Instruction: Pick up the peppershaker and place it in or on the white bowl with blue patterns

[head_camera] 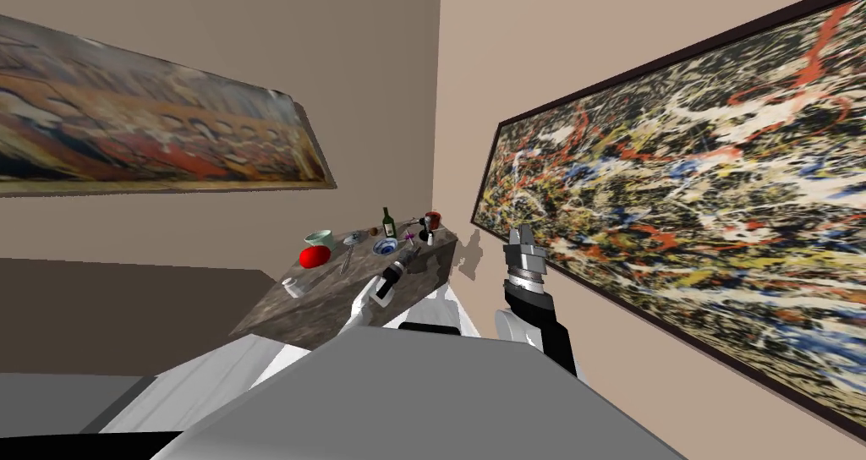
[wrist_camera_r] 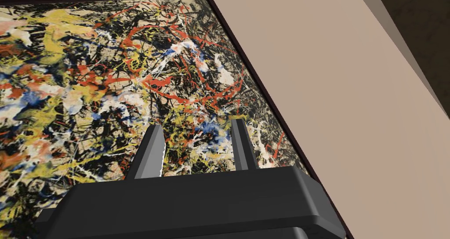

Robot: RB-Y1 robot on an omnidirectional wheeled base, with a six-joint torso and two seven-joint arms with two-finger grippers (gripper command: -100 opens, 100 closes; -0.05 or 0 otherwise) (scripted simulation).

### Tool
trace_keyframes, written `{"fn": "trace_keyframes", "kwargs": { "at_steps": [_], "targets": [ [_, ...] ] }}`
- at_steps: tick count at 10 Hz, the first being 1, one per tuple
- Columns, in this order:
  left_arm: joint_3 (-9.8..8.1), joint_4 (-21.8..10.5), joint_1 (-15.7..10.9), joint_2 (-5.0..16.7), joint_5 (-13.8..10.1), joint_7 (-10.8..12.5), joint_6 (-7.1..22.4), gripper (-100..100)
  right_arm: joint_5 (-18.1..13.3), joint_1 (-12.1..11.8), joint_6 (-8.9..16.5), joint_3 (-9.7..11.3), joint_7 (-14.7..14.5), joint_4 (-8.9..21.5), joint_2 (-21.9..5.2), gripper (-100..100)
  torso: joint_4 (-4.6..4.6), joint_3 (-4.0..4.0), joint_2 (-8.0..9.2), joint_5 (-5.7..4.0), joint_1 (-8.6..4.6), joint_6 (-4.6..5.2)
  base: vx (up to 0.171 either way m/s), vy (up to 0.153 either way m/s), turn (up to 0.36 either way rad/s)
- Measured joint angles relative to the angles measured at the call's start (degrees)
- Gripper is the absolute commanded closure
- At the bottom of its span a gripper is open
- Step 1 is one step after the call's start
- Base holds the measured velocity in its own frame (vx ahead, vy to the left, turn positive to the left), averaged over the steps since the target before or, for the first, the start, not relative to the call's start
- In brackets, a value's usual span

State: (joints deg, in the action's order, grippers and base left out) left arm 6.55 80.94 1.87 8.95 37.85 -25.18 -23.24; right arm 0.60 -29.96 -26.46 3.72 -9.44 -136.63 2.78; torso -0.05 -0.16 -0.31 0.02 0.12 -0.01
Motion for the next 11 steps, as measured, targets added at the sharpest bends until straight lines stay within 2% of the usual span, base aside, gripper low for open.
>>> {"fn": "trace_keyframes", "kwargs": {
  "at_steps": [2, 6, 11],
  "targets": [
    [0.28, -2.4, -1.7, -0.1, 1.4, -0.2, 0.5, -100, 0.0, 0.0, 0.0, 0.0, 0.0, 0.0, 0.0, 0, 0.01, 0.03, 0.06, 0.0, -0.01, -0.01, 0.055, 0.032, -0.136],
    [1.76, -7.5, -5.8, 0.2, 5.9, -0.2, 2.9, -100, 0.0, 0.0, 0.0, 0.0, 0.0, 0.0, 0.0, 0, -0.03, -0.06, -0.09, 0.01, 0.02, -0.02, 0.084, 0.043, -0.145],
    [3.36, -13.5, -11.2, 1.7, 10.8, -0.2, 4.9, -100, 0.0, 0.0, 0.0, 0.0, 0.0, 0.0, 0.0, 0, -0.03, -0.07, -0.11, -0.04, -0.19, -0.02, 0.073, 0.012, -0.112]
  ]
}}
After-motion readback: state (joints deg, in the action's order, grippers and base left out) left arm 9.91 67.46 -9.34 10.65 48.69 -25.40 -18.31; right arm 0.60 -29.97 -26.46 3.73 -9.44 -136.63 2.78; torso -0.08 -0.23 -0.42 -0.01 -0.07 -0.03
